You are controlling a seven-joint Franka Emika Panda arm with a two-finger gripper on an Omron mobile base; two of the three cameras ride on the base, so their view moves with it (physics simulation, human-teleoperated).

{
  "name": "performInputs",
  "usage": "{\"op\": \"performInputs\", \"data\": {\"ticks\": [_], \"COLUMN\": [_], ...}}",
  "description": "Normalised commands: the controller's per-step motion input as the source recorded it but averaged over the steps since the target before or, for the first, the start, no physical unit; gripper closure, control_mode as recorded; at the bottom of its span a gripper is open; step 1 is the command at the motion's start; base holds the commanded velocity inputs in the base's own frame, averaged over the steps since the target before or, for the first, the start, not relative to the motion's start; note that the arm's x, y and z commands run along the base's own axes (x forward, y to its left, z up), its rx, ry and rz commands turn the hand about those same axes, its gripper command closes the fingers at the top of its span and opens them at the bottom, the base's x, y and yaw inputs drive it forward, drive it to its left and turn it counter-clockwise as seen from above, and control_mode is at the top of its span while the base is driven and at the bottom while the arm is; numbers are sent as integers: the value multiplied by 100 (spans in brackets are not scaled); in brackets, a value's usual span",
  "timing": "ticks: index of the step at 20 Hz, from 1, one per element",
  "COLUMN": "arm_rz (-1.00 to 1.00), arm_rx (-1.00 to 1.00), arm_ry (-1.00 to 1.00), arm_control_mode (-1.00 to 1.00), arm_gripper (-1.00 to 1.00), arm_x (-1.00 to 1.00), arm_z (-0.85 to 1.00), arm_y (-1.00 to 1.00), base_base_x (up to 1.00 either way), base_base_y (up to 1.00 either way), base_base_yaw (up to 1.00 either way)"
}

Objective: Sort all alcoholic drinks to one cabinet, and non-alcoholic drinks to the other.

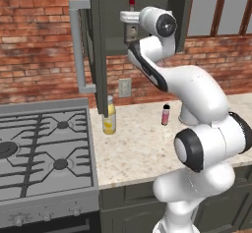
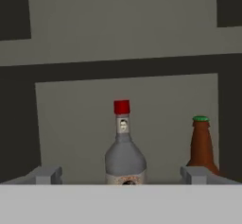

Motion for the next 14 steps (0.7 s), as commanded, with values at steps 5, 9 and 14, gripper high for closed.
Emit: {"op": "performInputs", "data": {"ticks": [5, 9, 14], "arm_rz": [0, 0, 0], "arm_rx": [0, 0, 0], "arm_ry": [1, 7, 19], "arm_control_mode": [-100, -100, -100], "arm_gripper": [-100, -100, -100], "arm_x": [-100, -100, -99], "arm_z": [26, 26, 4], "arm_y": [-23, -34, -37], "base_base_x": [0, 0, 0], "base_base_y": [0, 0, 0], "base_base_yaw": [0, 0, 0]}}
